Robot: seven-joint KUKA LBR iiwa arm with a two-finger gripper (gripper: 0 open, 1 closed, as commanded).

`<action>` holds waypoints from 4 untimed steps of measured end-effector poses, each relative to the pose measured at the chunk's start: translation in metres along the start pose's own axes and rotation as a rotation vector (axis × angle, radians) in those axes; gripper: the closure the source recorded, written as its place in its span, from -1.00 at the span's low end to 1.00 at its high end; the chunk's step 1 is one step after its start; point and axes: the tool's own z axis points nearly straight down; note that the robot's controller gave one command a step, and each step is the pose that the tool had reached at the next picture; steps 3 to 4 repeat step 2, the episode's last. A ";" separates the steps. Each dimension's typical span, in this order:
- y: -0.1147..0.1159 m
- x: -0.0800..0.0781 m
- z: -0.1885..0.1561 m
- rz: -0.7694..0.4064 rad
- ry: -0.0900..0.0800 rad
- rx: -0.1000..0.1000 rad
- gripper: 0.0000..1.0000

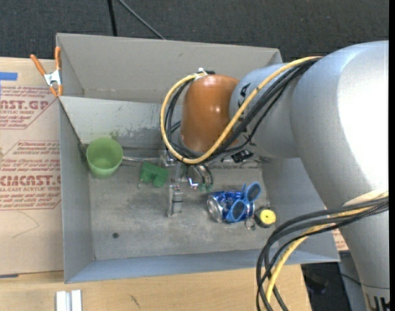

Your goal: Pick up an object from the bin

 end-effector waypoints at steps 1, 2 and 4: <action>0.001 -0.002 -0.004 0.000 -0.006 -0.002 1.00; 0.055 0.021 -0.153 -0.044 -0.012 -0.002 1.00; 0.055 0.021 -0.153 -0.044 -0.012 -0.002 1.00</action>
Offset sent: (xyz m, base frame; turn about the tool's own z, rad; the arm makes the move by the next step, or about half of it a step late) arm 0.0000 0.0000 0.0000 0.0000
